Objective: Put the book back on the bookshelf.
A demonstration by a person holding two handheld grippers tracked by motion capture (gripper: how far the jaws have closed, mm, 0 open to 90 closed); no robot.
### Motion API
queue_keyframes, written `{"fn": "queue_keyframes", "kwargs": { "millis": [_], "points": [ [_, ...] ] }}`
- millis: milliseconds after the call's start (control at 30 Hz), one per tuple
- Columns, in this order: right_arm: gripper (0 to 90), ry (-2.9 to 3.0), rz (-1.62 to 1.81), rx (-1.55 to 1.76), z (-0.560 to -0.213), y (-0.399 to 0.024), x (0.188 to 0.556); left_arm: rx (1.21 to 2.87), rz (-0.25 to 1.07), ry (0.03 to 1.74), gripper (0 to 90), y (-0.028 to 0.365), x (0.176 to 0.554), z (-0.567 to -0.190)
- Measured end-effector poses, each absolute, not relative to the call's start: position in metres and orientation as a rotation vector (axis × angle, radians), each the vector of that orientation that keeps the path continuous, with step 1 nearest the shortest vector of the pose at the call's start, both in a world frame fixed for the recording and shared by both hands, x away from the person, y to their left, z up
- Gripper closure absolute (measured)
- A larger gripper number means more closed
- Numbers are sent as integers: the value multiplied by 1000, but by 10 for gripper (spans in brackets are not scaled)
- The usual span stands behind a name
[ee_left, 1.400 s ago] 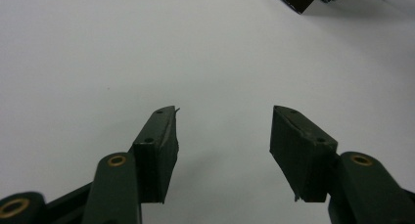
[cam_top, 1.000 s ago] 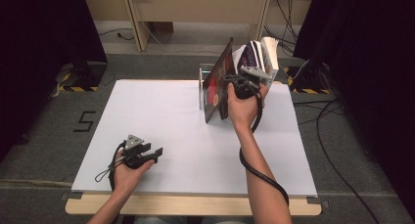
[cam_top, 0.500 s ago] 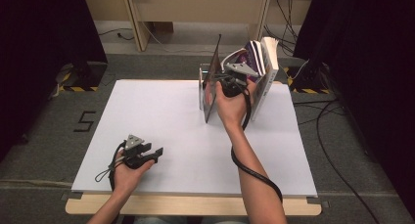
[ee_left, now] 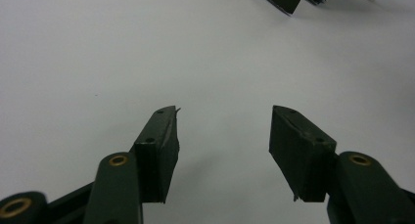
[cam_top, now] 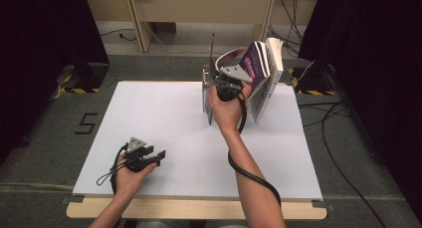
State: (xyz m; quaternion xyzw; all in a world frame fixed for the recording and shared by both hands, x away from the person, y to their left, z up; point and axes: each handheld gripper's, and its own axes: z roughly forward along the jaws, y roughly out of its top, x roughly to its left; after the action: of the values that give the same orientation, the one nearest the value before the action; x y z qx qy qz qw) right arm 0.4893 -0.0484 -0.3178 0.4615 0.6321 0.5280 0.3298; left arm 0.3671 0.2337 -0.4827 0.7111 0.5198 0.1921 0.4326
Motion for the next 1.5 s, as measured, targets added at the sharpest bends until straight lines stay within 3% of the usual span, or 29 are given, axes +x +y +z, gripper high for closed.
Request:
{"fn": "queue_keyframes", "kwargs": {
  "millis": [700, 1500],
  "points": [
    [801, 1759, 1364, 1036, -320, -13, 489, 1768, 479, 1295, 435, 234, 367, -482],
    [545, 1742, 1375, 1007, -322, -15, 483, 1766, 481, 1297, 434, 234, 367, -483]
  ]
}}
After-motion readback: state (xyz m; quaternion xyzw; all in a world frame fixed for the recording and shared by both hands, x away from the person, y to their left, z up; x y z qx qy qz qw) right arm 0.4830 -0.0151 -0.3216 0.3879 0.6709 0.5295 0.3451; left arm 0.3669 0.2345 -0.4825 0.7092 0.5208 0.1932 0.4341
